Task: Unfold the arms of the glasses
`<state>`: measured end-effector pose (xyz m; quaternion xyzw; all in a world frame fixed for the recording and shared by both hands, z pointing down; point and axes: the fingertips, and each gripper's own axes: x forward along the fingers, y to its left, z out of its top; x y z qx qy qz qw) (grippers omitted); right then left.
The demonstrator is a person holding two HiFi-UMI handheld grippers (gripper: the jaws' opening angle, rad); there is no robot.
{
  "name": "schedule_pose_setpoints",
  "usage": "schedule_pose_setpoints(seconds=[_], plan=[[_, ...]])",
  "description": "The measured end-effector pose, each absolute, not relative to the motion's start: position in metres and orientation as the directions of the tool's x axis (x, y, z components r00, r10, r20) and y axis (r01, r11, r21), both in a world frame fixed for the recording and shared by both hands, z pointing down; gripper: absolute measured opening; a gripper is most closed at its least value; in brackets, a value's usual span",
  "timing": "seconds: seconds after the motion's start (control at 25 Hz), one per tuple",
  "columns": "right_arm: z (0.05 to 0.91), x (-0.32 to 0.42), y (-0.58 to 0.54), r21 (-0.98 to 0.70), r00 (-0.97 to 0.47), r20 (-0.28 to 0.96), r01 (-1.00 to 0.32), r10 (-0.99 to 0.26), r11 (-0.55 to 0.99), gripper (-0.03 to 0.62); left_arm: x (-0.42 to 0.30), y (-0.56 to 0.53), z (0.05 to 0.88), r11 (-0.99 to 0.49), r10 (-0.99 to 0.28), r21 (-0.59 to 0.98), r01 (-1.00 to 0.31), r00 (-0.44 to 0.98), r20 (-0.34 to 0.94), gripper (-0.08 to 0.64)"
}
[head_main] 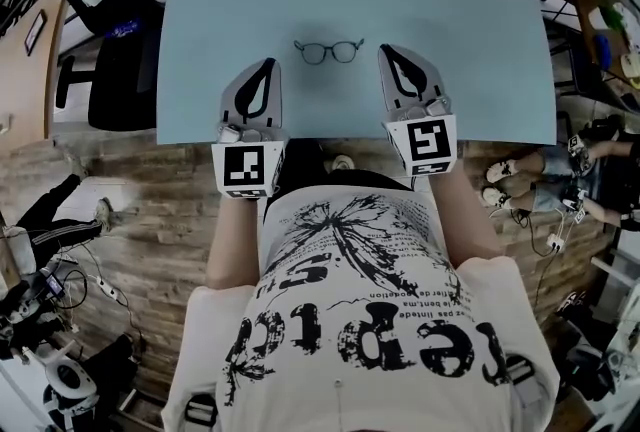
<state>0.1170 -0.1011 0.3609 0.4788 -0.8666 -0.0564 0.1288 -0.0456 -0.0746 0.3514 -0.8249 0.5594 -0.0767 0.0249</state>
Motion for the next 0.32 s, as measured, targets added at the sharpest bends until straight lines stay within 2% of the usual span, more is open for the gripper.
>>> schedule_pose_setpoints(seconds=[0.32], plan=[[0.360, 0.114, -0.087, 0.233, -0.504, 0.176, -0.813, -0.845, 0.533, 0.008, -0.048, -0.060, 0.352, -0.377, -0.925, -0.144, -0.915, 0.364, 0.106, 0.018]])
